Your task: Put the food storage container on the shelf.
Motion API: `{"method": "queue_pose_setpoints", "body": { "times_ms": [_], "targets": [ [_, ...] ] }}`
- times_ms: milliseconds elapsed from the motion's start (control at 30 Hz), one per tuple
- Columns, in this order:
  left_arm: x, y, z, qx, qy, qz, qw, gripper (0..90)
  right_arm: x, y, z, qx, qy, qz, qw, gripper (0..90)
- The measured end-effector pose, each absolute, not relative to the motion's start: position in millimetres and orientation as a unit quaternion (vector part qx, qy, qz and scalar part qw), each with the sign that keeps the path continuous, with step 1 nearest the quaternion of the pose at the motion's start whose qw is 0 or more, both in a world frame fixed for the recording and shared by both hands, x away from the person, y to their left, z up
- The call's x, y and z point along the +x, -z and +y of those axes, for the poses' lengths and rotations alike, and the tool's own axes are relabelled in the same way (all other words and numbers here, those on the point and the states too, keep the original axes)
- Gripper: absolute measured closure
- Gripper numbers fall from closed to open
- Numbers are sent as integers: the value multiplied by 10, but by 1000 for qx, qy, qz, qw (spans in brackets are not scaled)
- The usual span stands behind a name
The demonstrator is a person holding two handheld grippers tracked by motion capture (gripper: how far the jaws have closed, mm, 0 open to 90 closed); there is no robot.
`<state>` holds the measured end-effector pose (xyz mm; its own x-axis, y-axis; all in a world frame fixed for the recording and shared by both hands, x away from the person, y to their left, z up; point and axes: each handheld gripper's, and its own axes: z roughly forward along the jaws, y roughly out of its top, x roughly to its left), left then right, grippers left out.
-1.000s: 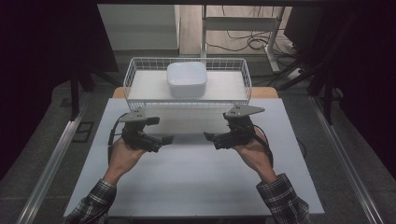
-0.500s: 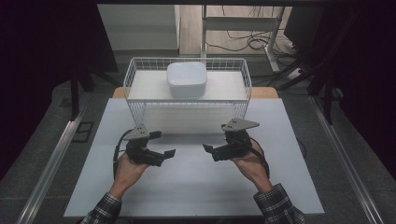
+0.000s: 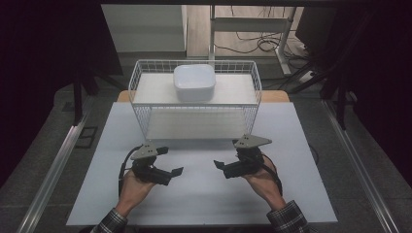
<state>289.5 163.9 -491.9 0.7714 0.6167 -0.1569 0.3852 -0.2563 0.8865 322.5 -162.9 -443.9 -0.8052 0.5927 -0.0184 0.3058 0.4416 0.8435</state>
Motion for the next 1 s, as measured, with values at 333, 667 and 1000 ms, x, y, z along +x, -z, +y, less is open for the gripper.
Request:
{"method": "queue_pose_setpoints", "body": {
  "times_ms": [333,667,1000],
  "targets": [
    [2744,5002,1707,791,-121,323,506,28,3107,4527,-1770,284,-459,824,171,16],
    [2581,5034,1913,778,-123,342,512,29,2960,4599,-1958,293,-452,824,179,15],
    [2436,5111,2044,779,-123,357,500,30,2840,4656,-2163,307,-445,820,187,15]
  ]
}}
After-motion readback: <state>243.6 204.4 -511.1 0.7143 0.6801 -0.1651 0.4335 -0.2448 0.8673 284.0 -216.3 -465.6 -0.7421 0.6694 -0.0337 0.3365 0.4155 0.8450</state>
